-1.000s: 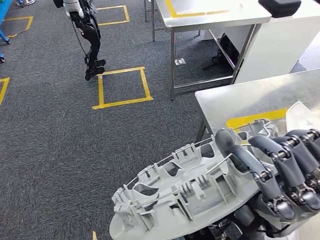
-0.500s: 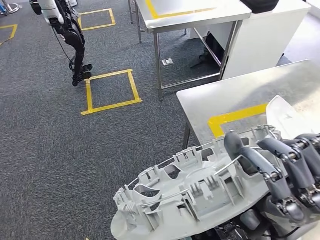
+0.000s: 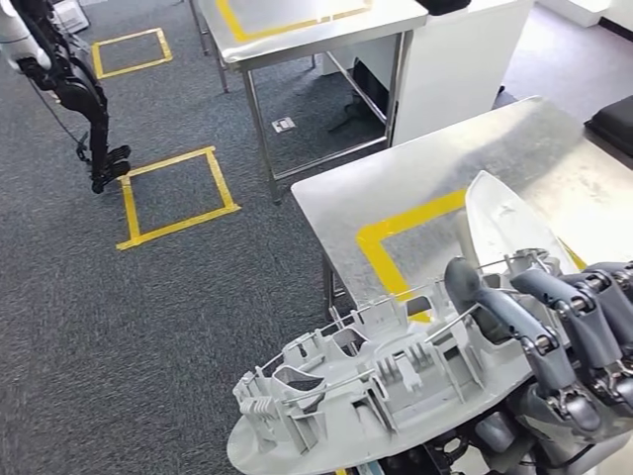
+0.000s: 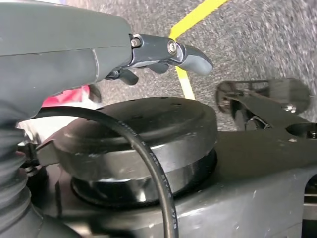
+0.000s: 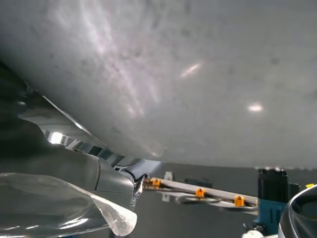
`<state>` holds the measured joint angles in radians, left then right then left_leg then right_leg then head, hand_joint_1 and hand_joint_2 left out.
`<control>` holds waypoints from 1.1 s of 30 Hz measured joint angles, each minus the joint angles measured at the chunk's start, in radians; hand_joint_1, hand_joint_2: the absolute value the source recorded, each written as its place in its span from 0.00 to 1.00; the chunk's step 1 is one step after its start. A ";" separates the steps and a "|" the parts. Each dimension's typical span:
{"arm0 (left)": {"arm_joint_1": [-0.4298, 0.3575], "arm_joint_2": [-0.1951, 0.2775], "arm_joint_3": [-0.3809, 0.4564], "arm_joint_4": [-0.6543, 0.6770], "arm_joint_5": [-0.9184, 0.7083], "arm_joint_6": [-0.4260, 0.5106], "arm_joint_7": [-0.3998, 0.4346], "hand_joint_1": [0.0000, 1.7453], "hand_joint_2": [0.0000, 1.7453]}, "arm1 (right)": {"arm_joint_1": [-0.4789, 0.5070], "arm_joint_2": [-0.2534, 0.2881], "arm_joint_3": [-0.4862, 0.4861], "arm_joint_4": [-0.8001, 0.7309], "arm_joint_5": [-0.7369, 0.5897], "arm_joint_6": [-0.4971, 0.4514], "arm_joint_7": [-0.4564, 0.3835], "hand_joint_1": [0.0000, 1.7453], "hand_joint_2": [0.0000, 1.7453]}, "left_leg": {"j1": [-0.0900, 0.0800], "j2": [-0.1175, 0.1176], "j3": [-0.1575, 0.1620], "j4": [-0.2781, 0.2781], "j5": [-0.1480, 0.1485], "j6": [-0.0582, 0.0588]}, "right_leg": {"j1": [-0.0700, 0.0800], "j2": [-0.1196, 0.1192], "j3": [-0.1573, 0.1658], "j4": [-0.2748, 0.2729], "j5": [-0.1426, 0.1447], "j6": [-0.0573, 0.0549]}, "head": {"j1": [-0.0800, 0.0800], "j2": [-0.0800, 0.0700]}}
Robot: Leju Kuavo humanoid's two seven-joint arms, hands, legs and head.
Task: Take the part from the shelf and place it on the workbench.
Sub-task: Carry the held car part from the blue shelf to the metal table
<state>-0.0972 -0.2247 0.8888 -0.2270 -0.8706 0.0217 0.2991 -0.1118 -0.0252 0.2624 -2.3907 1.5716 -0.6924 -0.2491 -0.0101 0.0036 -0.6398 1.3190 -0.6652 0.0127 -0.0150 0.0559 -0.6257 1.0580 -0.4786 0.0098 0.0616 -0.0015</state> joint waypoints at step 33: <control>0.011 0.009 -0.010 0.000 0.001 0.013 -0.019 0.00 1.00 | -0.003 0.003 -0.036 -0.008 0.000 0.000 0.003 1.00 1.00 | 0.016 -0.077 0.119 -0.289 0.145 -0.016 | -0.003 0.033 0.021 -0.035 0.014 0.006 | 0.002 0.000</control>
<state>-0.0859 -0.2160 0.8791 -0.2266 -0.8696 0.0349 0.2796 -0.1148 -0.0224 0.2263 -2.3989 1.5721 -0.6919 -0.2458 0.0055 -0.0738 -0.5207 1.0297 -0.5198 -0.0031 -0.0175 0.0885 -0.6043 1.0231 -0.4645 0.0153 0.0631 -0.0015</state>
